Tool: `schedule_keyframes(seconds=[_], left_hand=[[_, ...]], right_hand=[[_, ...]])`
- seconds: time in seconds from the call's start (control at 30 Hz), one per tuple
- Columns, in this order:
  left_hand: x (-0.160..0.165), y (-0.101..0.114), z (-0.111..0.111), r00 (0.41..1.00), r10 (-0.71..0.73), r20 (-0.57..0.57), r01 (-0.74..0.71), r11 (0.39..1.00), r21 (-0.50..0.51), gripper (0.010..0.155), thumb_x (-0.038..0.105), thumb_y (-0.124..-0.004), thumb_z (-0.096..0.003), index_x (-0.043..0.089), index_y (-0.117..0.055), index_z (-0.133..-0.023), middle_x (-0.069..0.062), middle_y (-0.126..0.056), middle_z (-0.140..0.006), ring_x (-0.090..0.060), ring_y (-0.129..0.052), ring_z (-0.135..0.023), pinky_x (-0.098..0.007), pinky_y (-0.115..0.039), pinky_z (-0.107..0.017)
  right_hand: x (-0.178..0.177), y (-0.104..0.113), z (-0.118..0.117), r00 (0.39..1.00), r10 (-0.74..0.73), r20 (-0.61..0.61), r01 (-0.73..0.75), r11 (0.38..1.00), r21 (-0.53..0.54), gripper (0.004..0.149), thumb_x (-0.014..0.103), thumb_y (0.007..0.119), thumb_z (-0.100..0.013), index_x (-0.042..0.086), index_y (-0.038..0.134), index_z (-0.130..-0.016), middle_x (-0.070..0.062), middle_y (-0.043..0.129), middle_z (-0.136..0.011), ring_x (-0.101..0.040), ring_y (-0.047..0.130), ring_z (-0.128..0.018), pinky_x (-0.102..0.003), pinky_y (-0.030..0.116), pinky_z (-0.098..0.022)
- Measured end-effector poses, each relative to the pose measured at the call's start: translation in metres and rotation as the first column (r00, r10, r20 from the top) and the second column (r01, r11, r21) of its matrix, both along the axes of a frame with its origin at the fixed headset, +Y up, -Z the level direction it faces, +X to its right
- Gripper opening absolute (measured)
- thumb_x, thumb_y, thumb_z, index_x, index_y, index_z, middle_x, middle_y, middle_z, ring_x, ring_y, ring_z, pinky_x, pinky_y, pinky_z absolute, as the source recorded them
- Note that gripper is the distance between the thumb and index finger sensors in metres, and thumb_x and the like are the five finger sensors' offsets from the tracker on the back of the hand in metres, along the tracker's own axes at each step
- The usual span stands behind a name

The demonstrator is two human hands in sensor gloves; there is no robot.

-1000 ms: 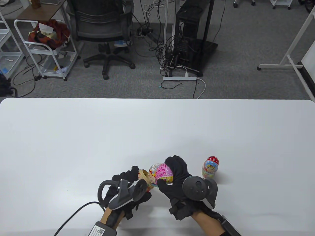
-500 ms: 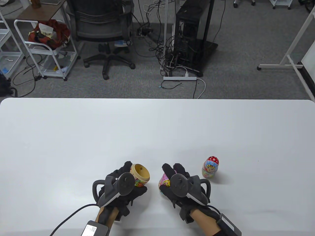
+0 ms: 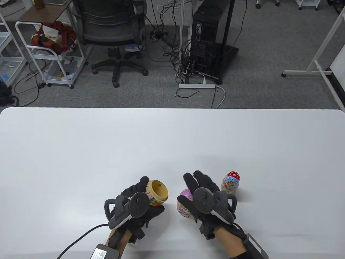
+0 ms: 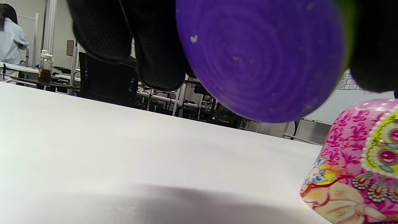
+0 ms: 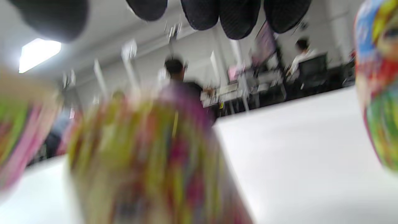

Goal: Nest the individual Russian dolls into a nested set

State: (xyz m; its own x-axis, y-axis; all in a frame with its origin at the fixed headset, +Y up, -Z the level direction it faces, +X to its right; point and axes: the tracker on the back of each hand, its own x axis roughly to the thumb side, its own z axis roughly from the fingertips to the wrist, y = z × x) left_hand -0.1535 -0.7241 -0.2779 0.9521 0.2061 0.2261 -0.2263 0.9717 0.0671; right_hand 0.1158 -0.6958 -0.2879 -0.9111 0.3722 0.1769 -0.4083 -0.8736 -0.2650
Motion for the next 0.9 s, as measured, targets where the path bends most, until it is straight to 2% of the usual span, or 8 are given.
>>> schedule_keyframes(seconds=[0.1,0.2,0.23,0.43,0.47,0.7,0.83,0.9], left_hand=[[0.003,0.001,0.002,1.000,-0.001,0.012,0.001,1.000,0.004,0.117,0.083,-0.084,-0.0276,0.014,-0.034,-0.108,-0.007,-0.075,-0.099,-0.026,-0.090,-0.086,-0.054,-0.073,-0.067],[0.005,0.002,0.004,1.000,-0.004,0.022,0.004,1.000,0.008,0.117,0.083,-0.084,-0.0277,0.014,-0.034,-0.108,-0.007,-0.075,-0.100,-0.026,-0.090,-0.085,-0.054,-0.073,-0.067],[0.006,0.002,0.004,1.000,-0.010,0.026,0.010,1.000,0.012,0.117,0.083,-0.084,-0.0276,0.014,-0.034,-0.108,-0.007,-0.075,-0.100,-0.026,-0.090,-0.085,-0.054,-0.073,-0.067],[0.009,0.003,0.006,0.999,-0.021,0.040,0.020,1.000,0.021,0.117,0.083,-0.084,-0.0277,0.014,-0.033,-0.108,-0.007,-0.074,-0.100,-0.026,-0.090,-0.085,-0.055,-0.072,-0.068],[0.009,0.003,0.006,0.999,-0.022,0.042,0.021,1.000,0.021,0.117,0.082,-0.084,-0.0277,0.014,-0.034,-0.108,-0.008,-0.074,-0.100,-0.026,-0.090,-0.085,-0.055,-0.072,-0.068],[0.011,0.003,0.007,0.998,-0.039,0.055,0.037,0.999,0.031,0.117,0.082,-0.084,-0.0277,0.014,-0.033,-0.108,-0.008,-0.074,-0.101,-0.026,-0.089,-0.086,-0.055,-0.072,-0.068],[0.012,0.003,0.007,0.997,-0.045,0.056,0.043,0.998,0.041,0.117,0.082,-0.084,-0.0278,0.015,-0.032,-0.108,-0.007,-0.073,-0.101,-0.026,-0.089,-0.087,-0.056,-0.072,-0.068],[0.012,0.004,0.008,0.997,-0.054,0.055,0.051,0.997,0.050,0.117,0.081,-0.085,-0.0278,0.015,-0.032,-0.108,-0.007,-0.072,-0.102,-0.026,-0.088,-0.087,-0.056,-0.071,-0.068]], right_hand=[[0.034,0.009,-0.007,0.970,0.098,0.221,-0.091,0.995,-0.042,0.061,0.057,0.069,-0.048,0.041,0.044,-0.102,-0.003,0.032,-0.115,-0.037,0.037,-0.108,-0.060,0.041,-0.078],[0.056,0.001,-0.015,0.924,0.193,0.332,-0.155,0.979,-0.135,0.060,0.056,0.068,-0.050,0.048,0.039,-0.102,-0.006,0.028,-0.116,-0.039,0.036,-0.108,-0.060,0.041,-0.077],[0.066,-0.006,-0.021,0.909,0.230,0.348,-0.147,0.958,-0.247,0.061,0.057,0.067,-0.050,0.051,0.035,-0.102,-0.007,0.027,-0.116,-0.040,0.040,-0.108,-0.060,0.045,-0.076],[0.081,-0.026,-0.032,0.920,0.230,0.317,-0.077,0.900,-0.429,0.060,0.053,0.068,-0.052,0.050,0.035,-0.102,-0.013,0.052,-0.112,-0.039,0.073,-0.094,-0.055,0.065,-0.067],[0.081,-0.028,-0.033,0.924,0.221,0.311,-0.065,0.894,-0.442,0.060,0.051,0.068,-0.053,0.051,0.034,-0.102,-0.014,0.049,-0.112,-0.038,0.074,-0.093,-0.054,0.066,-0.066],[0.082,-0.027,-0.033,0.928,0.152,0.340,-0.023,0.935,-0.354,0.058,0.046,0.074,-0.050,0.047,0.045,-0.100,-0.014,0.056,-0.108,-0.034,0.080,-0.088,-0.051,0.069,-0.066],[0.081,-0.013,-0.028,0.947,-0.081,0.311,0.155,0.963,-0.222,0.059,0.046,0.074,-0.049,0.044,0.044,-0.100,-0.015,0.058,-0.106,-0.034,0.081,-0.086,-0.050,0.070,-0.065],[0.074,-0.001,-0.022,0.943,-0.270,0.196,0.300,0.943,-0.144,0.059,0.045,0.074,-0.049,0.043,0.043,-0.100,-0.014,0.056,-0.106,-0.034,0.080,-0.087,-0.050,0.070,-0.065]])
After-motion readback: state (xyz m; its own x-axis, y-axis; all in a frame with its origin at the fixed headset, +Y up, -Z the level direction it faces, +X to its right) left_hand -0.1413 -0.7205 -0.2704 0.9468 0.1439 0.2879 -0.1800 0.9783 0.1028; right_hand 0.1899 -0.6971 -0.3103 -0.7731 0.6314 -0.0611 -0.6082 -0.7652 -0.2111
